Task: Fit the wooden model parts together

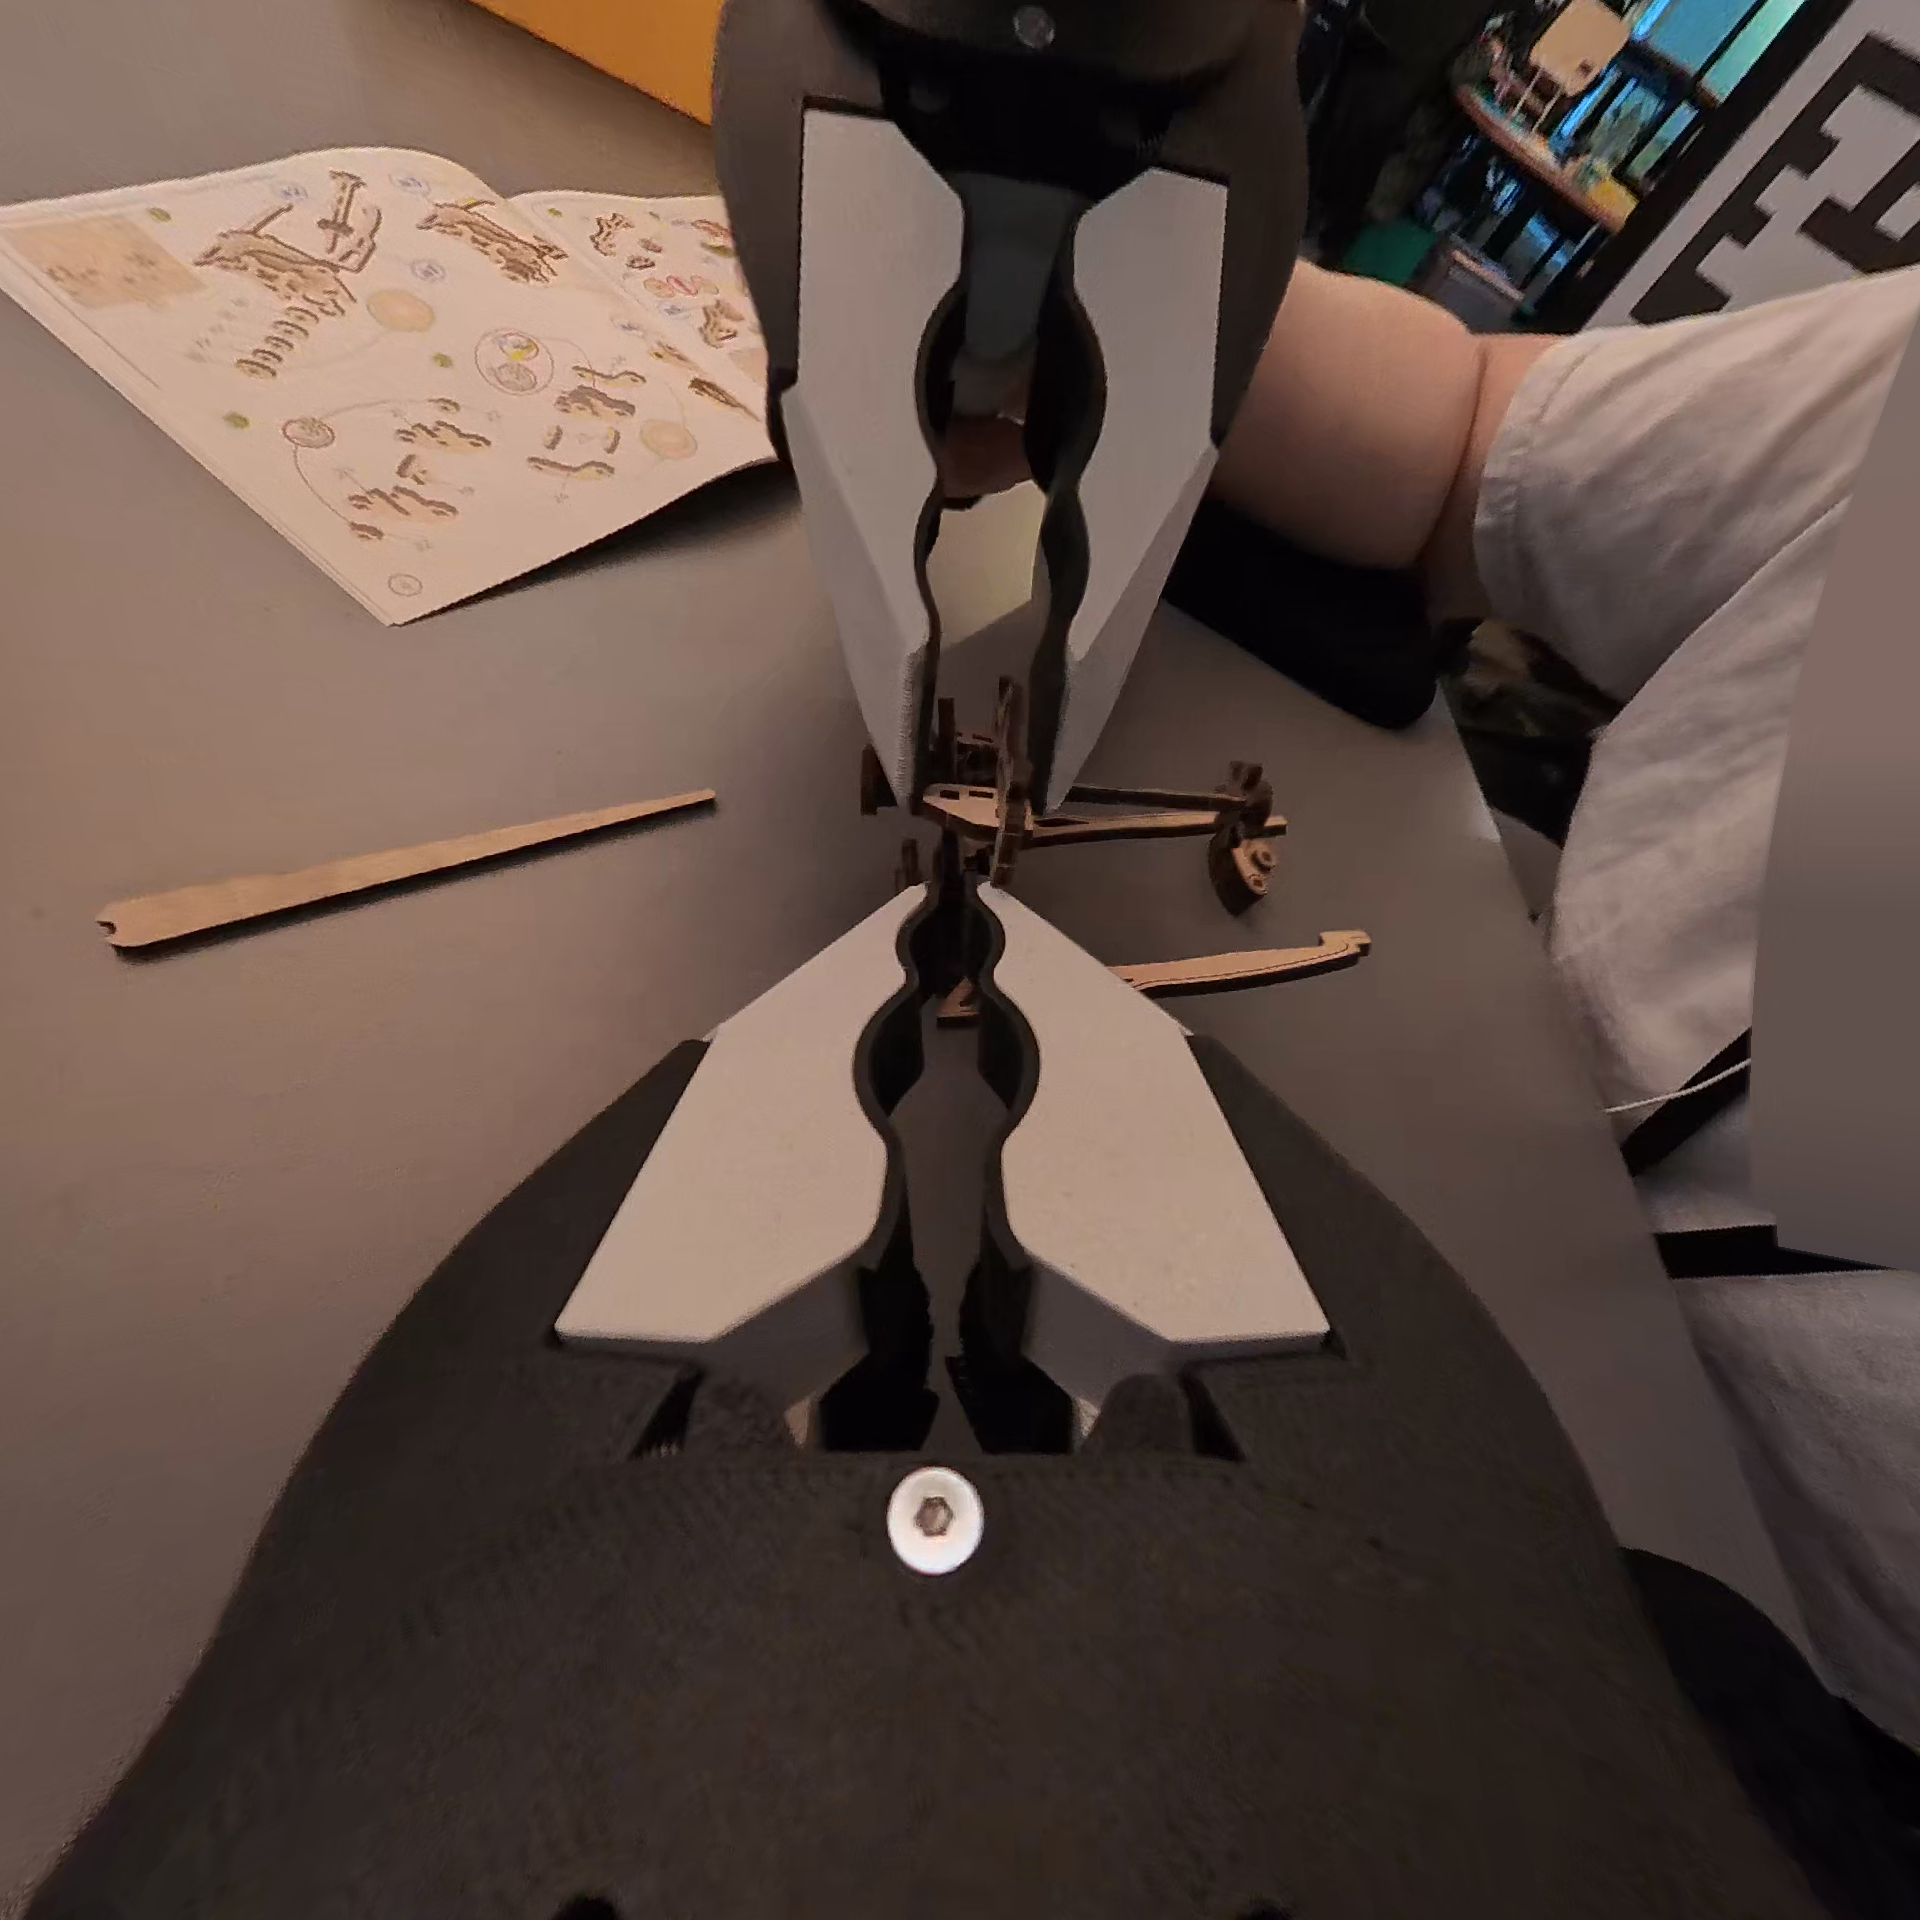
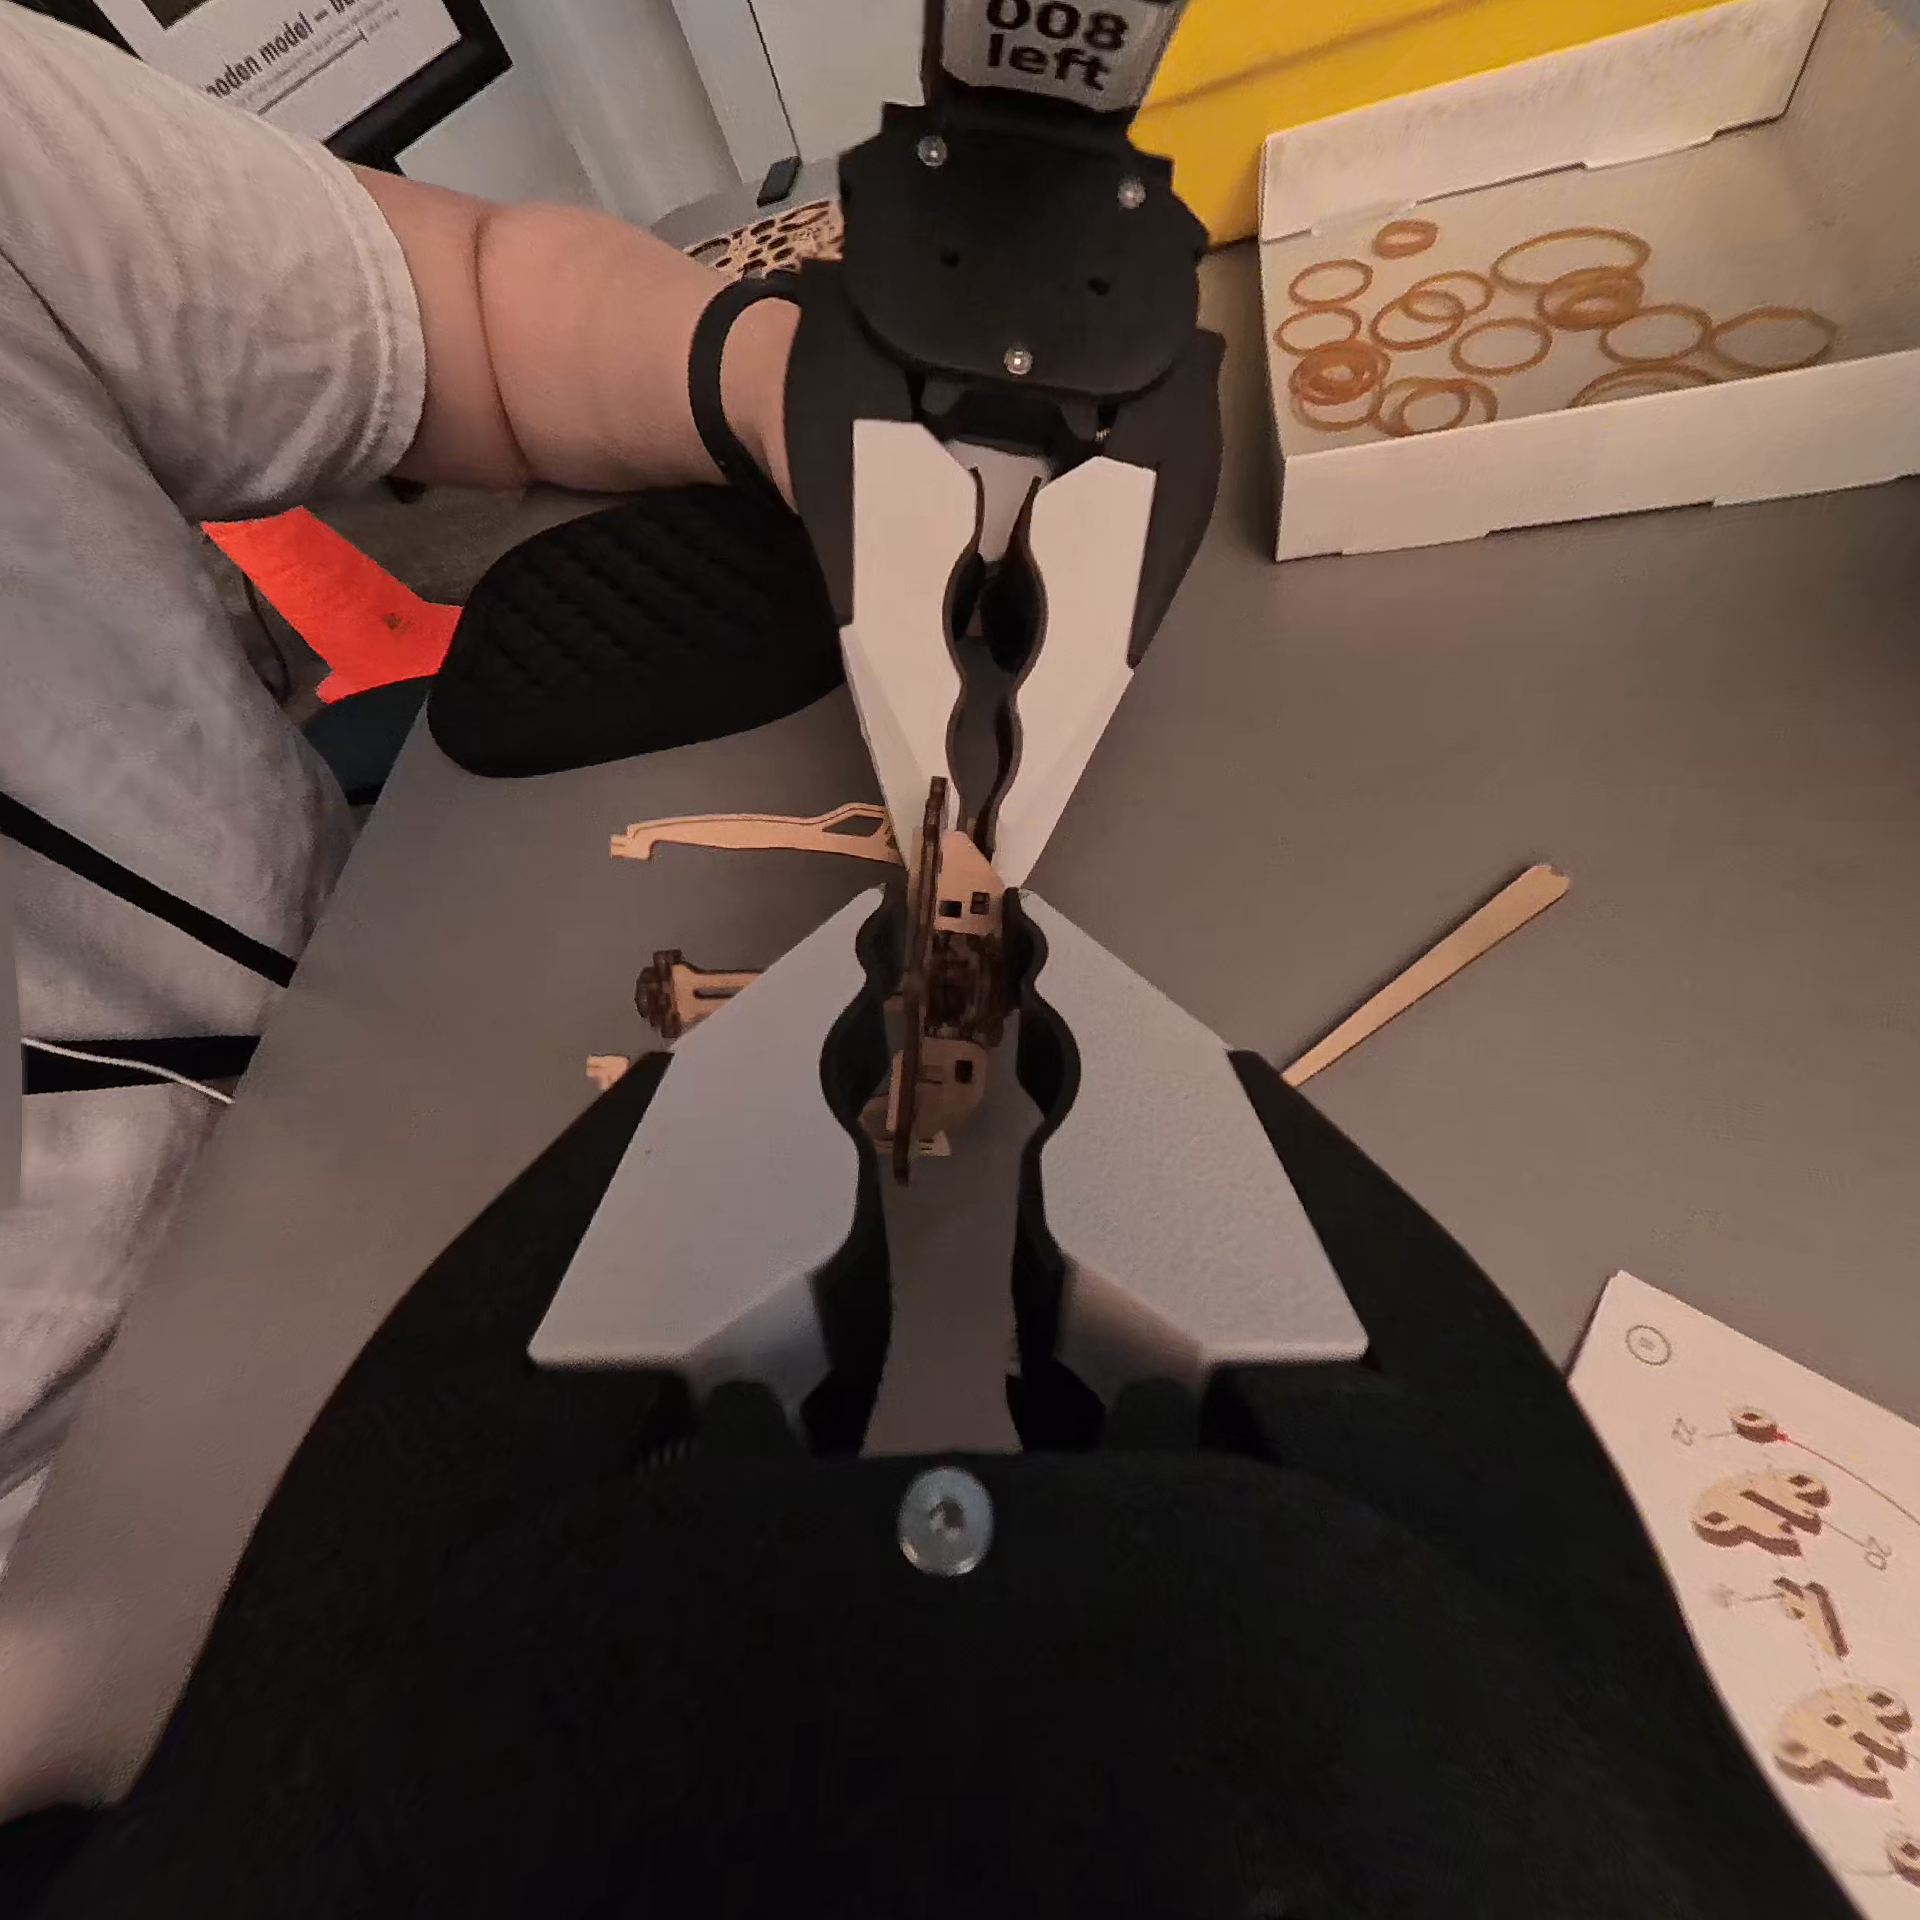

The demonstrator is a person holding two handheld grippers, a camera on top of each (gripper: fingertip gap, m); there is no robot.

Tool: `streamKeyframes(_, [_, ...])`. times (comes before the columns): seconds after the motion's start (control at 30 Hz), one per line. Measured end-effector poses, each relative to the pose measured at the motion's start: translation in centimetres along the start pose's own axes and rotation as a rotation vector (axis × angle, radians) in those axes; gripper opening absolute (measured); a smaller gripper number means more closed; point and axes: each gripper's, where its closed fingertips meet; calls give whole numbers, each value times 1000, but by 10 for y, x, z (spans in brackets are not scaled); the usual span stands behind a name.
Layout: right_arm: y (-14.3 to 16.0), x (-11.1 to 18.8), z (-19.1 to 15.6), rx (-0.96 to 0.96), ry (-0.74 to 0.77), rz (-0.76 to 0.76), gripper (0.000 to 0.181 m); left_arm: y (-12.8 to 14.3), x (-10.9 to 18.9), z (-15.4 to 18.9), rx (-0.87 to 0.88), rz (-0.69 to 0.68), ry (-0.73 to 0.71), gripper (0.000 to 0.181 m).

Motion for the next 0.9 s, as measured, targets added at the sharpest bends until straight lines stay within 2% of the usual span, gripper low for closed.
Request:
streamKeyframes(0.07, [-3, 1, -1, 48, 9, 6, 23, 2, 0, -1, 42, -11, 15, 0])
streamKeyframes(0.17, [-8, 6, 0, 75, 28, 35, 21, 4, -1, -3, 95, -34, 29, 0])
streamKeyframes(0.27, [-13, 7, 3, 19, 8, 96, 20, 6, -1, -4, 106, -43, 26, 0])
streamKeyframes(0.67, [-2, -2, 10, -54, -9, 63, 11, 5, -2, -7, 117, -42, 12, 0])
streamKeyframes(0.9, [3, -3, 14, -158, -61, 86, 7, 8, -4, -8, 195, -69, 47, 0])
Point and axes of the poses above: each gripper's, where its closed fingertips meet, x back along the fingers, y out of its underside, z = x × y across the jaws, and after that the axes turned 12 degrees about -y, right-handed
